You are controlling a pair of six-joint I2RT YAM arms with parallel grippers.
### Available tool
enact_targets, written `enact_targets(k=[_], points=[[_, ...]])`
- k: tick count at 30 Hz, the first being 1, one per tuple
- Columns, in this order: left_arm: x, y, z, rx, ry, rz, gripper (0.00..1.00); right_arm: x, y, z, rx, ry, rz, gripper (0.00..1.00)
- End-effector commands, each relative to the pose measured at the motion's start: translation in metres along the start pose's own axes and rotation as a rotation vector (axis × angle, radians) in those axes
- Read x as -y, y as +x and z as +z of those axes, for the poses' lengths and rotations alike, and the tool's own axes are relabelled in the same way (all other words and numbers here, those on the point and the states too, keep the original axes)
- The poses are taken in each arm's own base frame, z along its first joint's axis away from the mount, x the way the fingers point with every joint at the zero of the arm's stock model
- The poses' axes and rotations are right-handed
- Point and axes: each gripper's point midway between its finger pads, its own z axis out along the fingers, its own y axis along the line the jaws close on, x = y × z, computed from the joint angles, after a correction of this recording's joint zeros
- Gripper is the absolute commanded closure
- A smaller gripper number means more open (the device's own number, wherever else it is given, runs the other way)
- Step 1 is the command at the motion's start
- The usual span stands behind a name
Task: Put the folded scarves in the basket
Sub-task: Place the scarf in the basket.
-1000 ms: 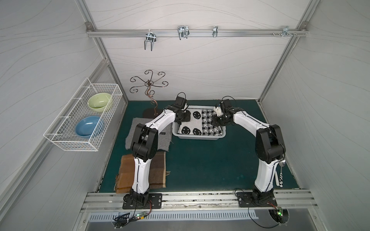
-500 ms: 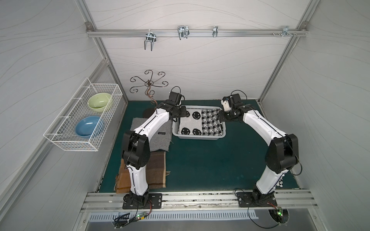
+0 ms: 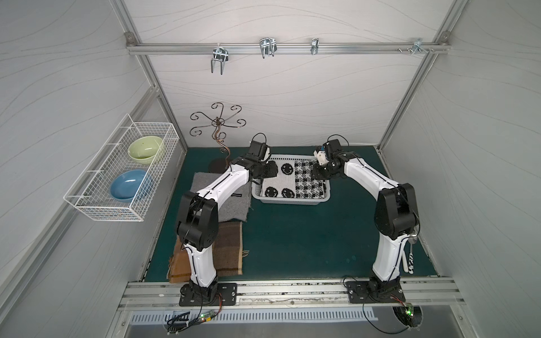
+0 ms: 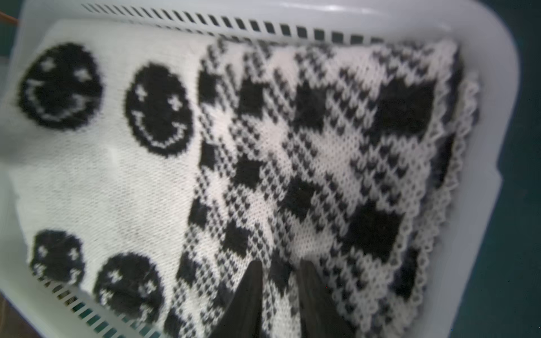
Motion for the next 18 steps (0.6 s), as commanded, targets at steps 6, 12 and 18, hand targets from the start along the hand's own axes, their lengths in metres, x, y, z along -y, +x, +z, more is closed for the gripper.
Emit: enact_targets(k=[6,12,18], points=[[-0.007,0.003,0.006,-0.013,-0.014,-0.008,0.55,-0.001,-0.001,-0.012,0.007,-0.002,-0.020,0.74],[-0.009,0.014,-0.051,0.048,-0.028,-0.004,0.54,-0.029,0.012,-0.073,0.140,-0.062,0.000,0.68],[-0.036,0.060,-0.073,0.034,-0.068,-0.074,0.54,-0.108,0.096,-0.084,0.061,-0.230,-0.053,0.62]])
